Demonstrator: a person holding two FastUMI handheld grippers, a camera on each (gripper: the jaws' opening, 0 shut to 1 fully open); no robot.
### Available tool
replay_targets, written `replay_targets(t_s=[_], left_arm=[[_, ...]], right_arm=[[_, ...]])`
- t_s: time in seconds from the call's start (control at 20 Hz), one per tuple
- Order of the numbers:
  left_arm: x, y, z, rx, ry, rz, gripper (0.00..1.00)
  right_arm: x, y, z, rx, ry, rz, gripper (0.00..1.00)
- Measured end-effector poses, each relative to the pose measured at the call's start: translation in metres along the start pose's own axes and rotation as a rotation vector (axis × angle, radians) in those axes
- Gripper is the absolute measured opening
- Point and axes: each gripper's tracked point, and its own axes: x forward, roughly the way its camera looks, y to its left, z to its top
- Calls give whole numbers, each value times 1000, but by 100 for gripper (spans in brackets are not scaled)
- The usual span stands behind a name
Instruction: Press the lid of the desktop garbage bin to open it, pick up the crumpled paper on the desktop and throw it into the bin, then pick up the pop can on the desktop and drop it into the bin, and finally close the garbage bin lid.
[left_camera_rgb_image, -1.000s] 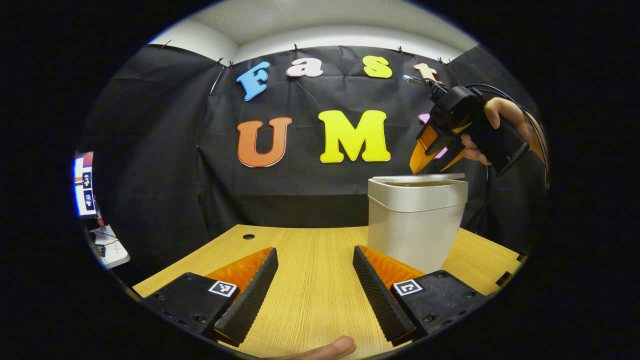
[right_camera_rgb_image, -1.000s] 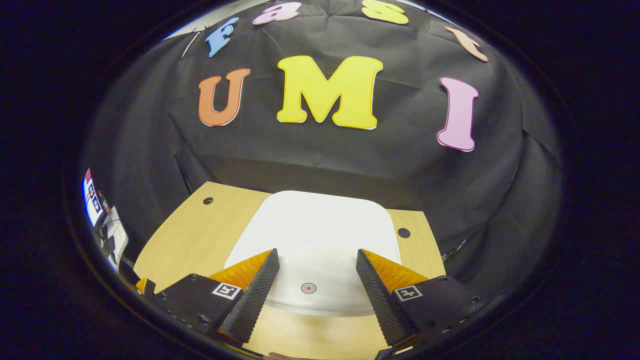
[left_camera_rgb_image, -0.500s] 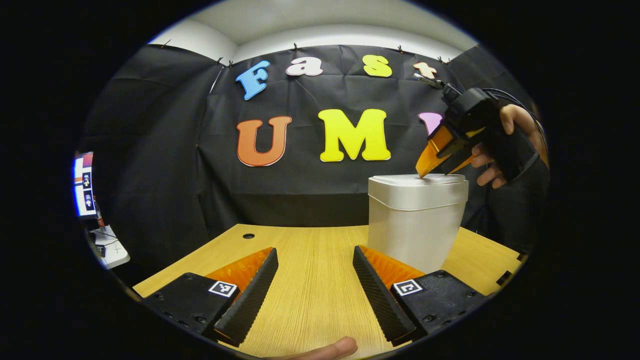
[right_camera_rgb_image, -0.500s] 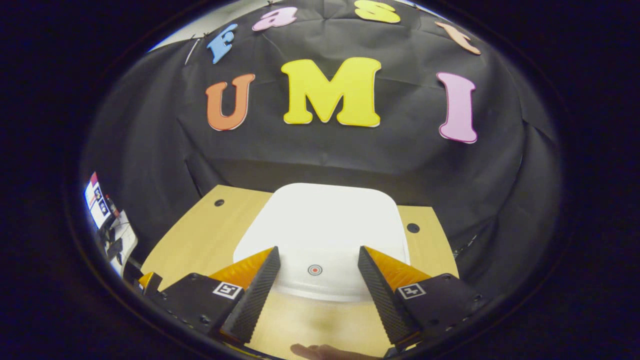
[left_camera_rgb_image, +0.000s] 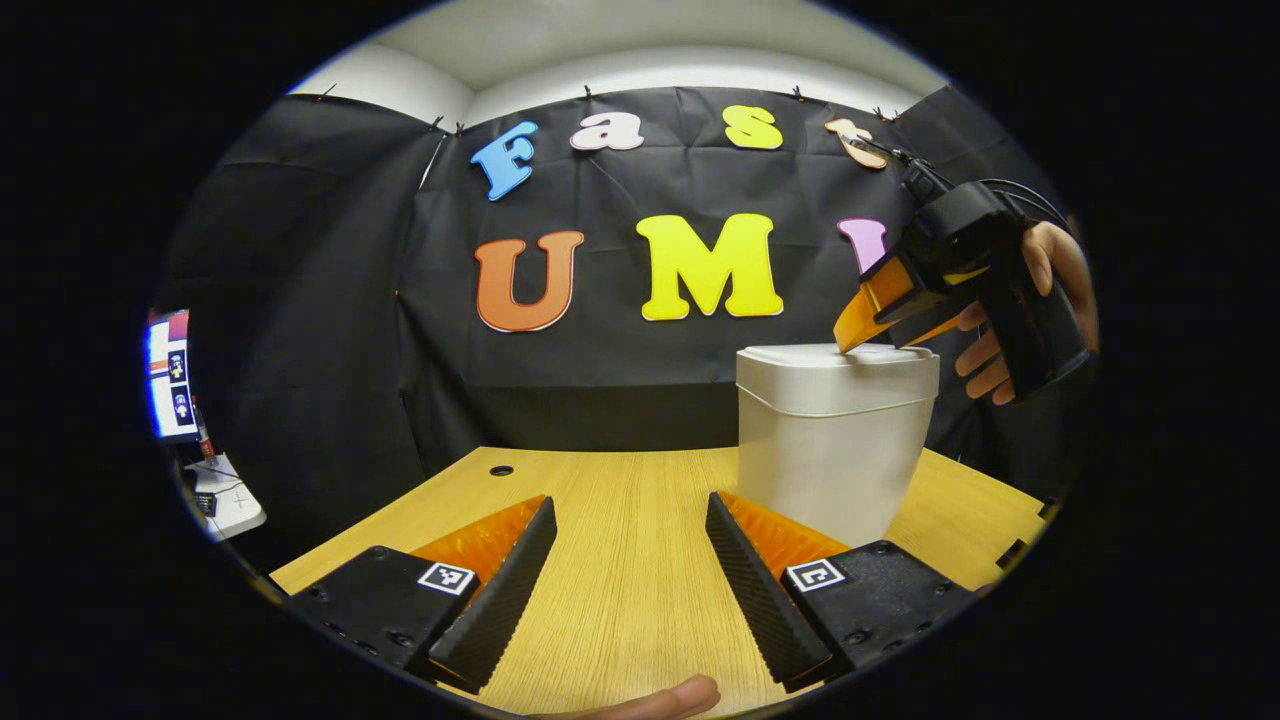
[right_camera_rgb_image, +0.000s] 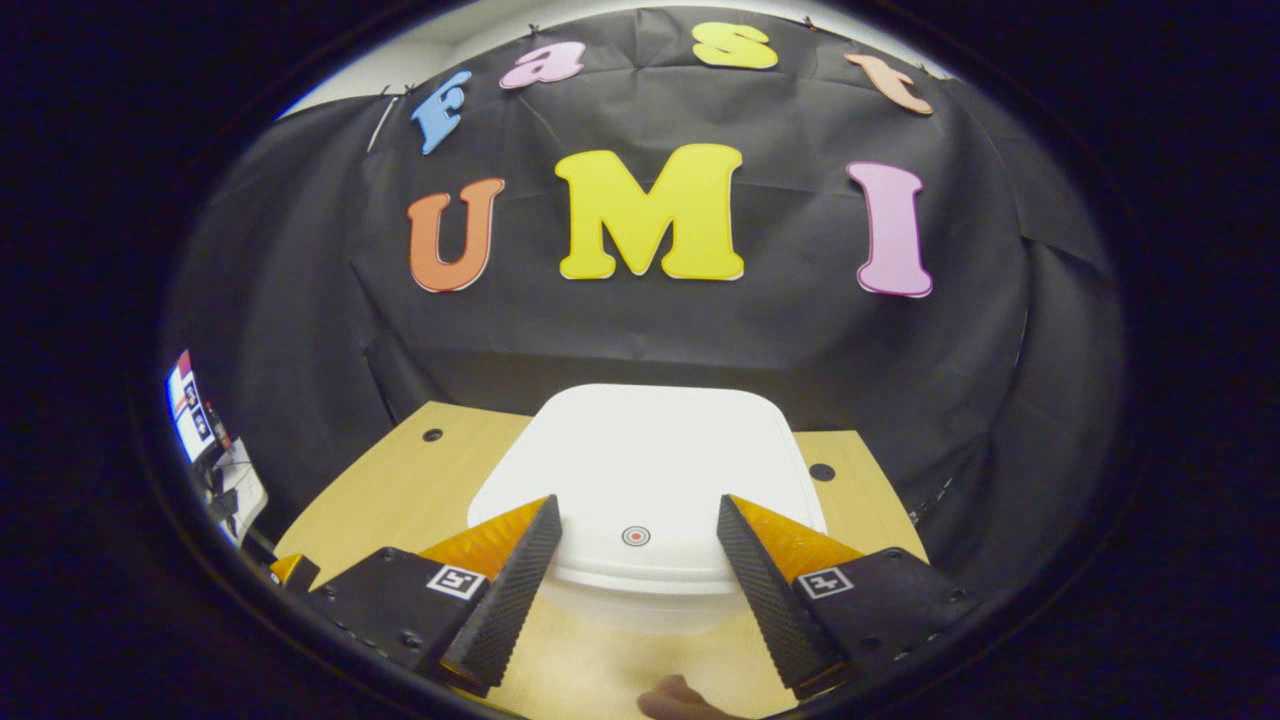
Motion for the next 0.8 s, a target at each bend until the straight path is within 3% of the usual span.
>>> replay_targets(t_s=[0.3,0.8], left_arm=[[-4,-18,1,-45,0,-55,97],[-20,-5,21,-37,-56,-21,97]], right_arm=[[-8,-8,-8,11,-287,-7,98],[-97,-40,-75,-36,-419,-134,96]])
